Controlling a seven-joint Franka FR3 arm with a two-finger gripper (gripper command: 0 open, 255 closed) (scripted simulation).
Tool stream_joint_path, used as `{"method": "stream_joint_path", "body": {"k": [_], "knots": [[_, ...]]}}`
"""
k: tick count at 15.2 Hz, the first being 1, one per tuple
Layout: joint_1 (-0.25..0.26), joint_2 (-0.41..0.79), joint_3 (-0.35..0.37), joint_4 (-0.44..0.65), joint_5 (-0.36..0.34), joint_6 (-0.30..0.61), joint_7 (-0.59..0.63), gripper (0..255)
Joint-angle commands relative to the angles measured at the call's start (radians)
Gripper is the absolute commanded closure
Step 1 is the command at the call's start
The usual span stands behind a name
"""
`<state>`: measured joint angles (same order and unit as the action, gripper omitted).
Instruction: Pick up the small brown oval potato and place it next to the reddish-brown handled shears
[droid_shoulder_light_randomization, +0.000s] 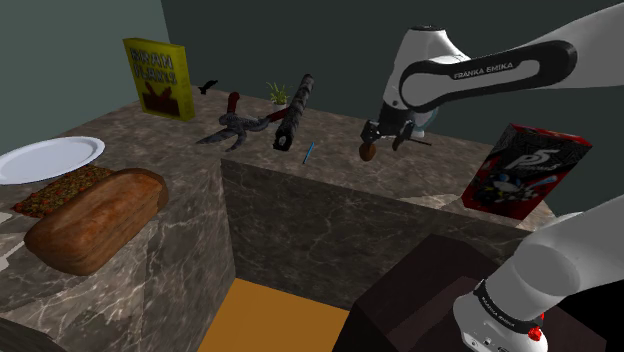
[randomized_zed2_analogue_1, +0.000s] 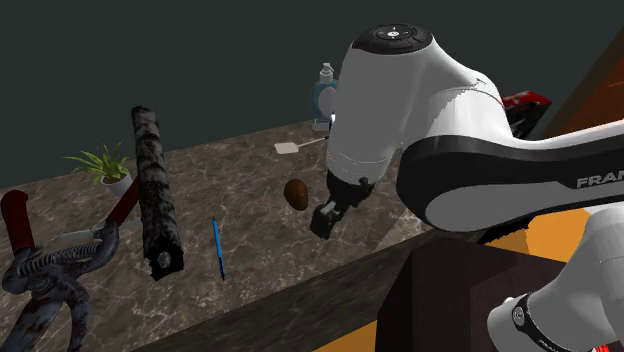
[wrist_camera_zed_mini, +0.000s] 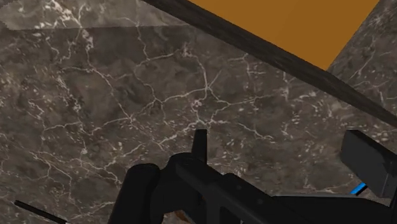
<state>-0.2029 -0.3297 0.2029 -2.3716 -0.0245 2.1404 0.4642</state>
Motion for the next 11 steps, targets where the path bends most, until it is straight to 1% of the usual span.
{"method": "stream_joint_path", "body": {"k": [1, 6, 11], "knots": [[-0.028, 0.060, 0.008, 0.009, -0.037, 0.064, 0.058, 0], [-0.087, 0.224, 0.019, 0.079, -0.155, 0.177, 0.225, 0], [-0.124, 0.384, -0.001, 0.175, -0.290, 0.251, 0.401, 0]]}}
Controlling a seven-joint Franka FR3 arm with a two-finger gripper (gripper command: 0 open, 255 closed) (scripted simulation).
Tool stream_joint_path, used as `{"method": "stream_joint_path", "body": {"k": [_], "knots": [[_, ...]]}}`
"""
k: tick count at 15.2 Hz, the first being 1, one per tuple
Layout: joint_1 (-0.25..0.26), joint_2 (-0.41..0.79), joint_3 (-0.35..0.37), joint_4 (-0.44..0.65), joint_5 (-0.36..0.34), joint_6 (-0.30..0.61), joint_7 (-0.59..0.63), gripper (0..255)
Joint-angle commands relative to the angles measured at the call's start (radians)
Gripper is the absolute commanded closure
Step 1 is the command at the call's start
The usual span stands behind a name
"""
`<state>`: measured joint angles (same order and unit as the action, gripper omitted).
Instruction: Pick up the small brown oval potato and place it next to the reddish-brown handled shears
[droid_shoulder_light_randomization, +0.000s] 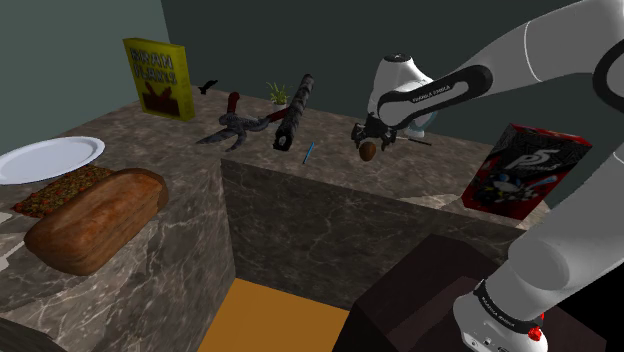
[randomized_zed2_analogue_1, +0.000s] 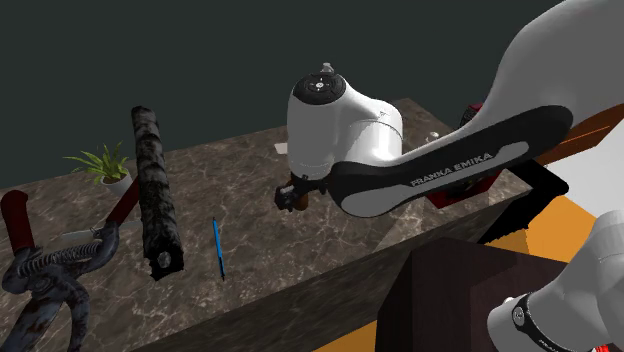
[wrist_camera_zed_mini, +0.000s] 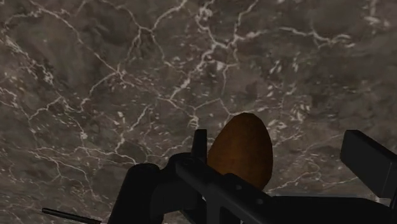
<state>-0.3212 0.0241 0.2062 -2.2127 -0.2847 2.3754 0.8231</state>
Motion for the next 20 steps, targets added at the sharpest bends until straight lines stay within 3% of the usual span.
{"method": "stream_joint_path", "body": {"k": [1, 3, 11, 19, 20], "knots": [[-0.009, 0.062, -0.013, 0.038, -0.056, 0.027, 0.076, 0], [-0.013, 0.122, -0.033, 0.084, -0.106, 0.044, 0.142, 0], [-0.015, 0.212, -0.057, 0.094, -0.160, 0.122, 0.182, 0], [-0.015, 0.212, -0.058, 0.094, -0.160, 0.122, 0.182, 0], [-0.015, 0.212, -0.058, 0.094, -0.160, 0.122, 0.182, 255]]}}
